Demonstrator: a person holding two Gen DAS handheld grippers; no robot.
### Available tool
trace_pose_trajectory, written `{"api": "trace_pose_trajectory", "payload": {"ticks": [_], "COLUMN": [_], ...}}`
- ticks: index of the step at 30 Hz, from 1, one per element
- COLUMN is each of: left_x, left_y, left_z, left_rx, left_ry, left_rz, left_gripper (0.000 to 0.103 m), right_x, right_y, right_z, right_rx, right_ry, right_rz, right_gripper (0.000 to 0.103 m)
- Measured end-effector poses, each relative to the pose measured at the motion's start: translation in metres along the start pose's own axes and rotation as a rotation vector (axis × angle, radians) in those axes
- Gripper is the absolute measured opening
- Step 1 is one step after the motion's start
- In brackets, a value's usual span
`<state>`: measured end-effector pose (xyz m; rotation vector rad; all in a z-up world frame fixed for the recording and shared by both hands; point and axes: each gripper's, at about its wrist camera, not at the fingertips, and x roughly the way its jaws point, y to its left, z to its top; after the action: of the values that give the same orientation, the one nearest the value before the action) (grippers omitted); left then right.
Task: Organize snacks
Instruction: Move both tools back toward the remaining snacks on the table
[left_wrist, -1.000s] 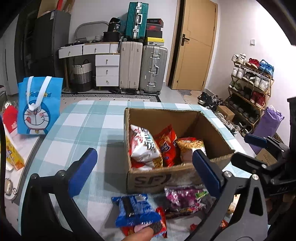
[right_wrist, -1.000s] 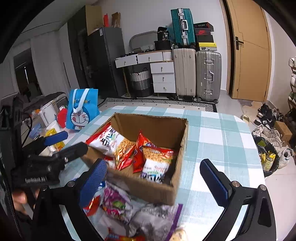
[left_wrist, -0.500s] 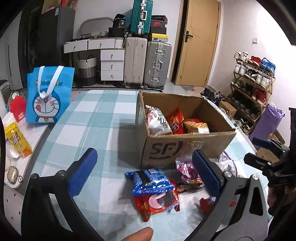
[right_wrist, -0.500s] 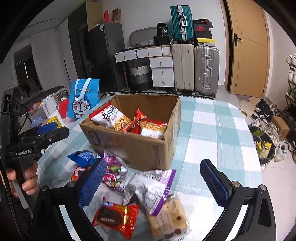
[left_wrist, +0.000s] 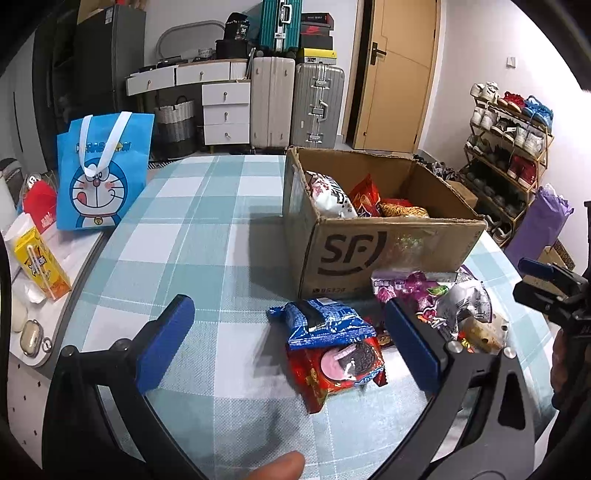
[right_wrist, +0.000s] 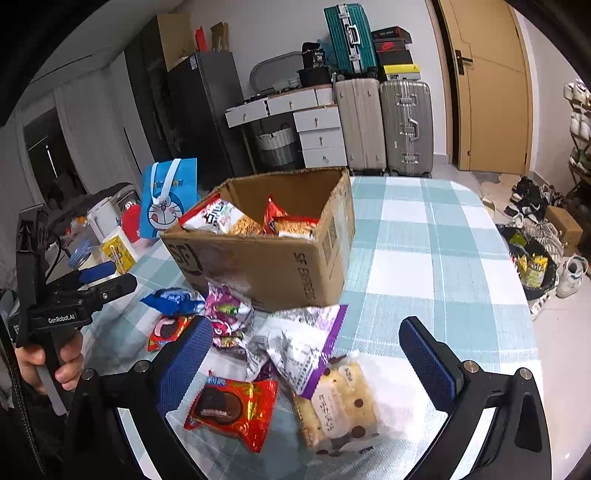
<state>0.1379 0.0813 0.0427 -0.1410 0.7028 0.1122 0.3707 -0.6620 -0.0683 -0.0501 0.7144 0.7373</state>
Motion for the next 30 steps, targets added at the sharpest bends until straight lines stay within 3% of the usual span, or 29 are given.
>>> {"api": "trace_pose_trajectory", "payload": {"ticks": [9, 19, 24, 30], "left_x": [0.012, 0.034, 0.042, 0.051], "left_y": [-0.006, -0.008, -0.012, -0.017], "left_z": [-0.004, -0.013, -0.019, -0.025], "left_rx": [0.004, 0.011, 0.022, 0.036], "left_ry": [0.055, 0.131, 0.16, 0.193], "left_rz": [-0.041, -0.037, -0.049, -0.063], "left_gripper": [0.102, 0.102, 0.102, 0.102], "right_x": [0.008, 0.032, 0.042, 0.04], "right_y": [0.003, -0.005, -0.009, -0.013], "right_z": [-0.007, -0.016, -0.025, -0.035], "right_rx": [-0.026, -0.001, -0.037, -0.102], "right_ry": [0.048, 0.145, 0.228, 0.255], "right_rz": [-0.013, -0.048, -0.088, -0.118], "right_gripper": [0.103, 0.102, 0.102, 0.102]}}
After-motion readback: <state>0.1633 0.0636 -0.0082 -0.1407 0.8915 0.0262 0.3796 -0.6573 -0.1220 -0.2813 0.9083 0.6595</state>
